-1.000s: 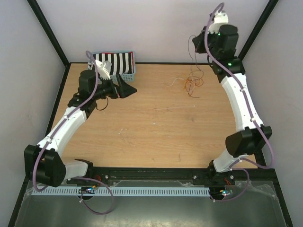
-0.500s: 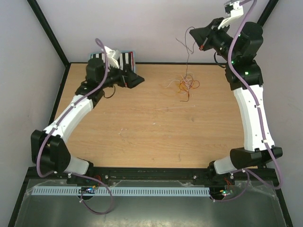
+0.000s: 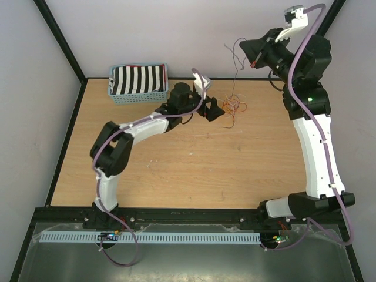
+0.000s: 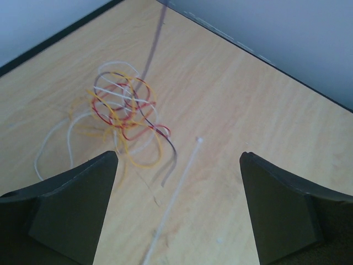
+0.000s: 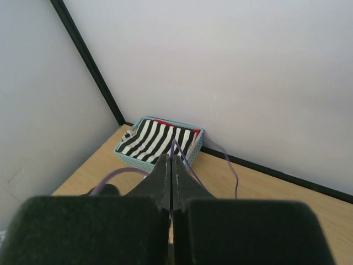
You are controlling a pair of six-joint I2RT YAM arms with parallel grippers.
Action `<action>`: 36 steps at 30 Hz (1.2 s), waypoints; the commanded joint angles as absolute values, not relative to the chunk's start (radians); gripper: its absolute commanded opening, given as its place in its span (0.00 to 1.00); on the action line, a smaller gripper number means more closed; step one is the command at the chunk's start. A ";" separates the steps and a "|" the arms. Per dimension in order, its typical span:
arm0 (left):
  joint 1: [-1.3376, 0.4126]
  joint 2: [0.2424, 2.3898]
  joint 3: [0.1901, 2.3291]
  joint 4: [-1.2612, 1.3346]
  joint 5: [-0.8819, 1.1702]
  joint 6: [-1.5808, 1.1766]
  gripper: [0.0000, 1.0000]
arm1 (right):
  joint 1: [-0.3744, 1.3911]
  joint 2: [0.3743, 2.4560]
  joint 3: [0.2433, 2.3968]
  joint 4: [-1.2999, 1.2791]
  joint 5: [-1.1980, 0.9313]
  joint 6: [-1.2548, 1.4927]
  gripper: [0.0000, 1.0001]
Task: Zip-tie the wires
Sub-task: Untie the cable at the center of the board.
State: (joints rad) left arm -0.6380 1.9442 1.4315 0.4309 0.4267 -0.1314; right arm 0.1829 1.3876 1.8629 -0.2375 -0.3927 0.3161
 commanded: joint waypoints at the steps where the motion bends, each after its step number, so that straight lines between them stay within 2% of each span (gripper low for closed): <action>1: -0.644 2.077 1.559 0.639 0.371 -0.076 0.94 | 0.183 1.330 1.837 -0.224 -0.349 0.334 0.00; 5: -0.656 2.209 1.709 0.665 0.354 -0.074 0.93 | 0.184 1.297 1.816 -0.221 -0.339 0.341 0.00; 9: -0.665 2.338 1.838 0.697 0.331 -0.082 0.87 | 0.184 1.257 1.786 -0.212 -0.348 0.345 0.00; 11: -0.670 2.392 1.900 0.712 0.343 -0.078 0.82 | 0.183 1.238 1.766 -0.206 -0.345 0.344 0.00; 17: -0.681 2.520 2.059 0.721 0.388 -0.124 0.59 | 0.184 1.199 1.733 -0.205 -0.326 0.326 0.00; 19: -0.687 2.541 2.082 0.721 0.388 -0.120 0.47 | 0.183 1.191 1.725 -0.206 -0.314 0.318 0.00; 23: -0.681 2.536 2.091 0.716 0.349 -0.094 0.03 | 0.184 1.168 1.699 -0.207 -0.259 0.289 0.00; 24: -0.676 2.526 2.095 0.706 0.347 -0.089 0.00 | 0.183 1.153 1.691 -0.209 -0.237 0.278 0.00; 31: -0.616 2.430 2.196 0.613 0.368 -0.036 0.00 | 0.184 1.072 1.578 -0.234 -0.009 0.201 0.00; 36: -0.576 2.395 2.347 0.513 0.381 0.025 0.00 | 0.184 1.056 1.491 -0.264 0.126 0.164 0.00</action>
State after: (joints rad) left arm -0.6136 2.5149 2.2253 0.5491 0.3645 -0.0433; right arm 0.1829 1.0626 1.5417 -0.2405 -0.0216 0.2104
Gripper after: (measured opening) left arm 0.005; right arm 0.013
